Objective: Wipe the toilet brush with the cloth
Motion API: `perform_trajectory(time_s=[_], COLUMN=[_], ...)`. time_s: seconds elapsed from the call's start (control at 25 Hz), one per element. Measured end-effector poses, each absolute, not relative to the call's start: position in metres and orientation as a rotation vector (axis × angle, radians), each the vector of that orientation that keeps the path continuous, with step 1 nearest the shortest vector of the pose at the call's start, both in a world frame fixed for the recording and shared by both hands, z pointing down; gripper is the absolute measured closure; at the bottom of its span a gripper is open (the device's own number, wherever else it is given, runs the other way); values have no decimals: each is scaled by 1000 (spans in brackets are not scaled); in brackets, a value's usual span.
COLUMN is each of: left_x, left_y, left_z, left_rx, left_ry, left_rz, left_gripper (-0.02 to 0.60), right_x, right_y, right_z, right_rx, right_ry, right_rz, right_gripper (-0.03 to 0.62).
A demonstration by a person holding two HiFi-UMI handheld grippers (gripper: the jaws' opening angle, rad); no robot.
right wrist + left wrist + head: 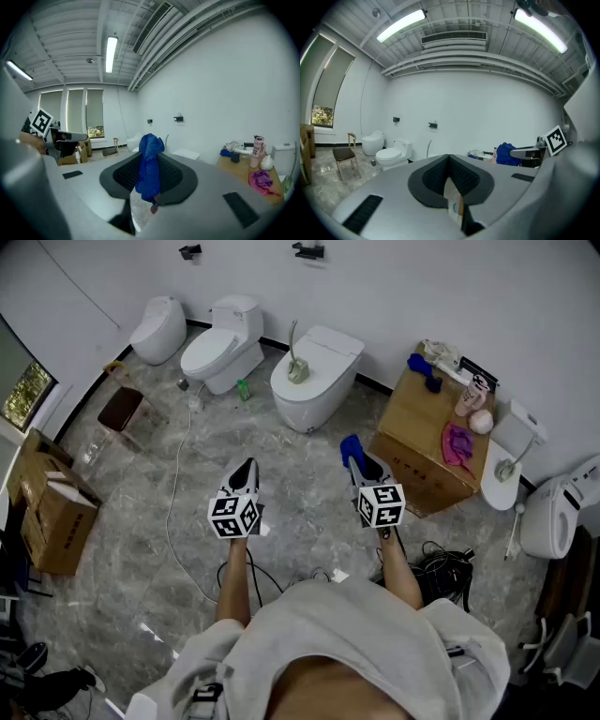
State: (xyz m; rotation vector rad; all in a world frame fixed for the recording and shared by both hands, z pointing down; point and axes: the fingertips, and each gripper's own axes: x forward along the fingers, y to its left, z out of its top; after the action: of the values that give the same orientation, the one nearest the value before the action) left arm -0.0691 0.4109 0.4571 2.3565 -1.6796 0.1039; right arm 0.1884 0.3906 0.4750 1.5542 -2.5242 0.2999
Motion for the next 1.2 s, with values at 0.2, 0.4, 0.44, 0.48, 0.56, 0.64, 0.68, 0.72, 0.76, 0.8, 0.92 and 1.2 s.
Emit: perform_trajectory(time_s=[0.2, 0.4, 0.44, 0.48, 0.56, 0.64, 0.68, 0.72, 0.76, 0.8, 0.92, 1.2], left_x=[-62, -55, -54, -52, -48, -45, -44, -44, -43, -42, -39, -48], left_y=[406, 402, 402, 402, 402, 402, 402, 401, 400, 400, 394, 355], left_z=[455, 455, 455, 455, 456, 457, 459, 460, 462, 464, 470, 480], left_rx=[2358, 2347, 2345, 2344, 2344, 2342, 2339, 2334, 2329, 2324, 2318, 2316], left_ry=[-1685, -1697, -1699, -1702, -1708, -1710, -1711, -1712, -1712, -1710, -1702, -1694], left_rz=[99, 103, 105, 107, 112, 115, 116, 117, 119, 121, 130, 141], left_gripper=[563, 563, 563, 563, 563, 563, 563, 563, 563, 563, 563, 563], right_x=[194, 198, 199, 200, 201, 201, 200, 200, 200, 200, 202, 195], right_y=[385, 380, 379, 378, 377, 376, 376, 375, 374, 373, 367, 327], right_z=[475, 478, 478, 478, 479, 482, 483, 484, 485, 487, 492, 501], right_rx=[1546, 1524, 1521, 1519, 1506, 1487, 1478, 1471, 1467, 1465, 1464, 1472], right_ry=[-2526, -2539, -2547, -2557, -2568, -2566, -2564, -2562, -2562, -2562, -2556, -2546], right_rz=[301, 308, 312, 318, 326, 319, 314, 312, 316, 323, 342, 362], right_gripper=[493, 493, 493, 493, 493, 493, 493, 493, 493, 493, 493, 493])
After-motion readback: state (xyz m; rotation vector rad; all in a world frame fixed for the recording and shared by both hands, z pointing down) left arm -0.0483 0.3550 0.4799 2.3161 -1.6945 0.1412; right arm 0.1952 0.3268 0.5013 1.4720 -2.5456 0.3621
